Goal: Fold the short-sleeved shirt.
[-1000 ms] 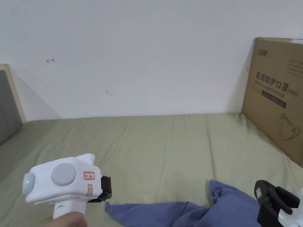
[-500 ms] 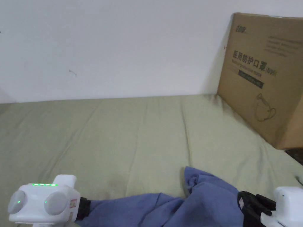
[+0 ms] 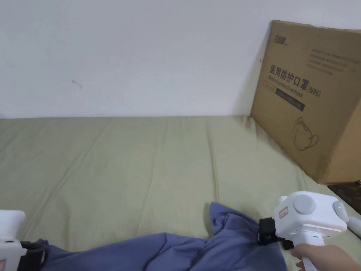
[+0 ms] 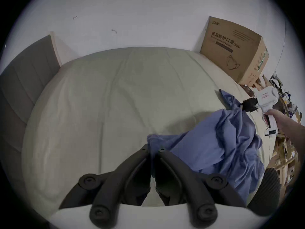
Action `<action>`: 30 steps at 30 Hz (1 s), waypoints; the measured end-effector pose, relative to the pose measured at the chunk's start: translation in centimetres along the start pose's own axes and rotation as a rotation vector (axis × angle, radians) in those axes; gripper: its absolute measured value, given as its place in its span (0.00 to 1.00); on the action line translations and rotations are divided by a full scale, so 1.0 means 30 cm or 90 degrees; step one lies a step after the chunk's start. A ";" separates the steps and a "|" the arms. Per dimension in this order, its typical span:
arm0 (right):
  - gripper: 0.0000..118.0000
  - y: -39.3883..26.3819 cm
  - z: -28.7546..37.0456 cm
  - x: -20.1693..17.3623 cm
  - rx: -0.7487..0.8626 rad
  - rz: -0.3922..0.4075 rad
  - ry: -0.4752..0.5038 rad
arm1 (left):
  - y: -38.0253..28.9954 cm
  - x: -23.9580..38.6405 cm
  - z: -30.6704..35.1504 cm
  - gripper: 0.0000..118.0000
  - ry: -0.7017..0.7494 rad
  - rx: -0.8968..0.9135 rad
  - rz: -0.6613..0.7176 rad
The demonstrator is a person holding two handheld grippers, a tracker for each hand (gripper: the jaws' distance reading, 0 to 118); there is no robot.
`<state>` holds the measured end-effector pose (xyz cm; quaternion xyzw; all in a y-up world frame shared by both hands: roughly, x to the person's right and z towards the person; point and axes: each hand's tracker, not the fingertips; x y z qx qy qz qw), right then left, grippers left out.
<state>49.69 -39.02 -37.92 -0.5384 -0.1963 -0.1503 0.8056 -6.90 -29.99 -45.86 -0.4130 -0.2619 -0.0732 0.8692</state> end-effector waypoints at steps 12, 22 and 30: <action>0.00 0.077 0.768 -0.017 0.225 0.045 0.154 | 0.249 -0.116 0.442 0.02 0.078 0.136 0.011; 0.00 0.172 1.379 -0.079 0.374 0.085 0.144 | 0.518 -0.070 0.850 0.02 0.089 0.278 -0.012; 0.00 0.338 1.552 -0.160 0.451 0.086 0.121 | 0.724 -0.099 0.917 0.02 0.106 0.324 0.014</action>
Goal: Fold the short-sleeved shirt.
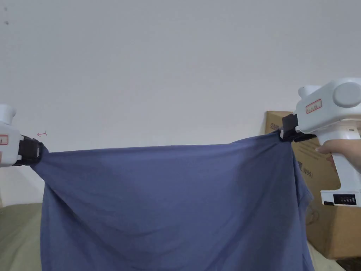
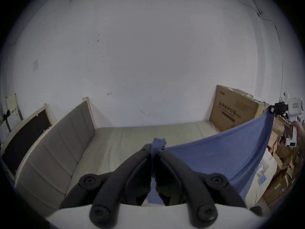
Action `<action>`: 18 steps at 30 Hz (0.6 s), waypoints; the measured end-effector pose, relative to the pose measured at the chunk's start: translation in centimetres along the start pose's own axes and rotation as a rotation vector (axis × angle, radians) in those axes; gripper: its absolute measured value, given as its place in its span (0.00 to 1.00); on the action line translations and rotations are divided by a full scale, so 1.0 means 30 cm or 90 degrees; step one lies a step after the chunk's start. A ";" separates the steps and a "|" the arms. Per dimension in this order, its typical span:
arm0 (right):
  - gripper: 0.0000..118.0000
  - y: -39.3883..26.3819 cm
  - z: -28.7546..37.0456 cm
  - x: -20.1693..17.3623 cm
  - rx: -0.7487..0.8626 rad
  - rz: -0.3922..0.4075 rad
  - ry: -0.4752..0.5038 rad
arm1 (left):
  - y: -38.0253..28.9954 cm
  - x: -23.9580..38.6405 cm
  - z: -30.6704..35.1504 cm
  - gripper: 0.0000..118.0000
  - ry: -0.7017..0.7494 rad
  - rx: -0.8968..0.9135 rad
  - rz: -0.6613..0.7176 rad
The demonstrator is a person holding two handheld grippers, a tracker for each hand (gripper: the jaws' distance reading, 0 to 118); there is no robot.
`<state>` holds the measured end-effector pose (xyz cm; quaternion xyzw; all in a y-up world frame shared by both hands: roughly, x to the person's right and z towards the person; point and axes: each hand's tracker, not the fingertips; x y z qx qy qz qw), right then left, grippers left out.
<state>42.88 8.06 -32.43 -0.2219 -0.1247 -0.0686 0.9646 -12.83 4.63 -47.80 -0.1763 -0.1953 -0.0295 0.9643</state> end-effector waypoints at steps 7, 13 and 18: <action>0.00 0.190 -0.121 -0.060 0.065 0.029 -0.033 | 0.145 -0.024 -0.165 0.02 0.029 0.036 0.021; 0.00 0.333 -0.251 -0.105 0.144 0.041 -0.064 | 0.234 -0.042 -0.343 0.02 0.067 0.089 0.055; 0.00 0.345 -0.368 -0.148 0.210 0.064 -0.099 | 0.226 -0.037 -0.456 0.02 0.097 0.161 0.092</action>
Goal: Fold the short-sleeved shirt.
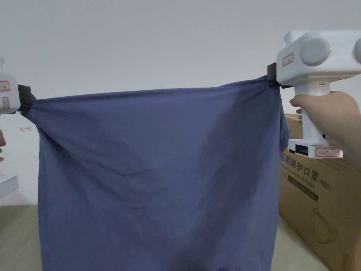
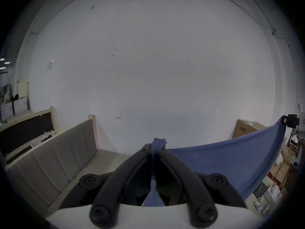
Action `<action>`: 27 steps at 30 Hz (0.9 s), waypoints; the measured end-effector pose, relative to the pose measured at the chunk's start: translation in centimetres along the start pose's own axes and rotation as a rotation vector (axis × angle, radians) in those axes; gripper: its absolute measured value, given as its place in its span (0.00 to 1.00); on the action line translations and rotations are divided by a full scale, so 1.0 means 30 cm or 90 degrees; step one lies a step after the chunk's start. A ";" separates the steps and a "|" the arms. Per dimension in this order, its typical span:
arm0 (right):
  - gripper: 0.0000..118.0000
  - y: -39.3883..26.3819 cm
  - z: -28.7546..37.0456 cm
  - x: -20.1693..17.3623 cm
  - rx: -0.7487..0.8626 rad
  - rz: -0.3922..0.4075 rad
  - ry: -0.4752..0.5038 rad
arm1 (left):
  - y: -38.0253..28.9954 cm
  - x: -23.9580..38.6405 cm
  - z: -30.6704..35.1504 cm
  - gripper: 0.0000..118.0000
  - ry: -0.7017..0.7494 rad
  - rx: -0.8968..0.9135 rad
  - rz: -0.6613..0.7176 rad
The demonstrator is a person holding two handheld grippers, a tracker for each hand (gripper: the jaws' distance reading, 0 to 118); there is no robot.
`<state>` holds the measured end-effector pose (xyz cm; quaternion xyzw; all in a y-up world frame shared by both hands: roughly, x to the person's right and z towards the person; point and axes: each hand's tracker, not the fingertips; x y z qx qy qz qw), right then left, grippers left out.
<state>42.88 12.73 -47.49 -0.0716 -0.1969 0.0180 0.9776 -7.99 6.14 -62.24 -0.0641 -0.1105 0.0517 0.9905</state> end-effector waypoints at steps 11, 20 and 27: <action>0.00 -0.878 -0.195 -0.087 -0.206 -0.013 -0.010 | -0.757 -0.049 -0.151 0.02 0.043 -0.258 0.059; 0.00 -1.761 0.208 0.060 -0.536 -0.020 0.032 | -1.493 -0.234 0.262 0.02 0.023 -0.546 0.155; 0.00 -1.785 0.624 0.183 -0.607 -0.026 0.121 | -1.509 -0.289 0.615 0.02 -0.011 -0.592 0.074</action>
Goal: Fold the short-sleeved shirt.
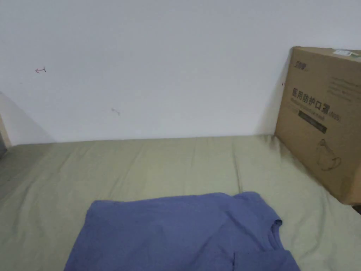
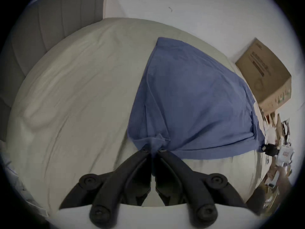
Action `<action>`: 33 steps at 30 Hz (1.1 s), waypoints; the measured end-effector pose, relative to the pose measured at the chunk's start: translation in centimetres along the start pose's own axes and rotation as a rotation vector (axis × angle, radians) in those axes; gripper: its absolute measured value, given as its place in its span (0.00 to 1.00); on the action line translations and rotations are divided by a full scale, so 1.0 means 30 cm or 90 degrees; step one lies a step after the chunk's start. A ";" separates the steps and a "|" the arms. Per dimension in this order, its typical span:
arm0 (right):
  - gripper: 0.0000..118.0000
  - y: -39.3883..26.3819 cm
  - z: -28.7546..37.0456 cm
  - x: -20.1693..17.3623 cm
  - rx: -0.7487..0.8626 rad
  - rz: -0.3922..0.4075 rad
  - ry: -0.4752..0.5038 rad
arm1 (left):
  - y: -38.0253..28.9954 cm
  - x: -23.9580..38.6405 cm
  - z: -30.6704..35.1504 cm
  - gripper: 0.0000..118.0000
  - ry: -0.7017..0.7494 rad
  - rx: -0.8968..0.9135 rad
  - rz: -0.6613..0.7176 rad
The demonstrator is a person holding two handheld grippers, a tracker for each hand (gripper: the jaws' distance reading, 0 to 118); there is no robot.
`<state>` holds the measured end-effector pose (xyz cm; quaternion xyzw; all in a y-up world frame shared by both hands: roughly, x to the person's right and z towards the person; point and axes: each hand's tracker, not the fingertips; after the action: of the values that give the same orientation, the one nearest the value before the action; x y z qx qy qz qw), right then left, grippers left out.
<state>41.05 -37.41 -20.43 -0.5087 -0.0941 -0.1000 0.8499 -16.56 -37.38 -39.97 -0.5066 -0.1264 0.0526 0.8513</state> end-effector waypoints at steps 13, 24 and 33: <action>0.02 -0.201 0.146 0.029 -0.207 -0.070 0.037 | -0.174 -0.020 0.201 0.02 0.019 -0.124 -0.067; 0.93 -0.224 0.244 -0.011 -0.155 -0.064 -0.037 | -0.163 0.008 0.330 0.92 -0.019 -0.051 -0.101; 0.92 -0.140 0.525 -0.213 0.232 -0.053 0.031 | -0.110 0.178 0.592 0.92 -0.114 0.194 -0.113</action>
<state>32.85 -24.95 -11.23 -0.3395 -0.1110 -0.1291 0.9250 -16.32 -22.74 -28.14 -0.3522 -0.2360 0.0408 0.9048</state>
